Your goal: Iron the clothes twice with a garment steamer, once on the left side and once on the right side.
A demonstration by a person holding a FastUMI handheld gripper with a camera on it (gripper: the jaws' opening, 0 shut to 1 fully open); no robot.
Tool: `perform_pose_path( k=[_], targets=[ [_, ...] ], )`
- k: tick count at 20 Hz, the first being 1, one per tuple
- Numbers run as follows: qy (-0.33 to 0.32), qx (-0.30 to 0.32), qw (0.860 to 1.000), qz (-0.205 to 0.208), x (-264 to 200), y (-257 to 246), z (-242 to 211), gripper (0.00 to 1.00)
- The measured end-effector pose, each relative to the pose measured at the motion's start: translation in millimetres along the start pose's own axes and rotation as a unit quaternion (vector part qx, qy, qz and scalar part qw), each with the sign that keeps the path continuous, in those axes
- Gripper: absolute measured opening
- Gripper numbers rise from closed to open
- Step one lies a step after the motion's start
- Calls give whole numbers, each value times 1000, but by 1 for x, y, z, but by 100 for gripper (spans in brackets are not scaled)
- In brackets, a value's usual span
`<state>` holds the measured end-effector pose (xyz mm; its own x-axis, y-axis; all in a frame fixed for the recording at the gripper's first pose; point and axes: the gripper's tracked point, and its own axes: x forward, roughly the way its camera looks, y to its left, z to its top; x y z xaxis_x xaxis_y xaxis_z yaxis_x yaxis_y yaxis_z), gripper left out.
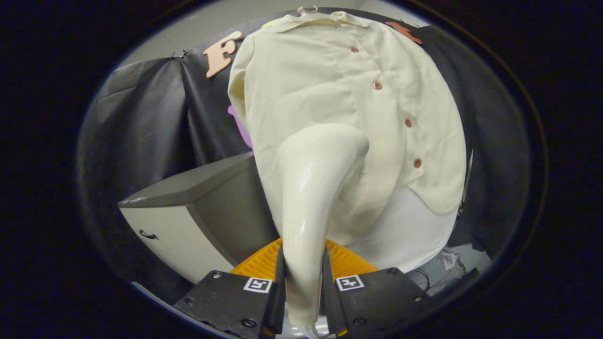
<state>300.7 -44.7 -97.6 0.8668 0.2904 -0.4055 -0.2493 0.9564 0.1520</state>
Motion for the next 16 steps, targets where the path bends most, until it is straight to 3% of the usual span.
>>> perform_pose_path(
  k=[7, 16],
  targets=[
    [-62, -34, 997, -27, -44, -35, 97, 35],
    [-138, -32, 985, -99, -53, -128, 202, 35]
  ],
)
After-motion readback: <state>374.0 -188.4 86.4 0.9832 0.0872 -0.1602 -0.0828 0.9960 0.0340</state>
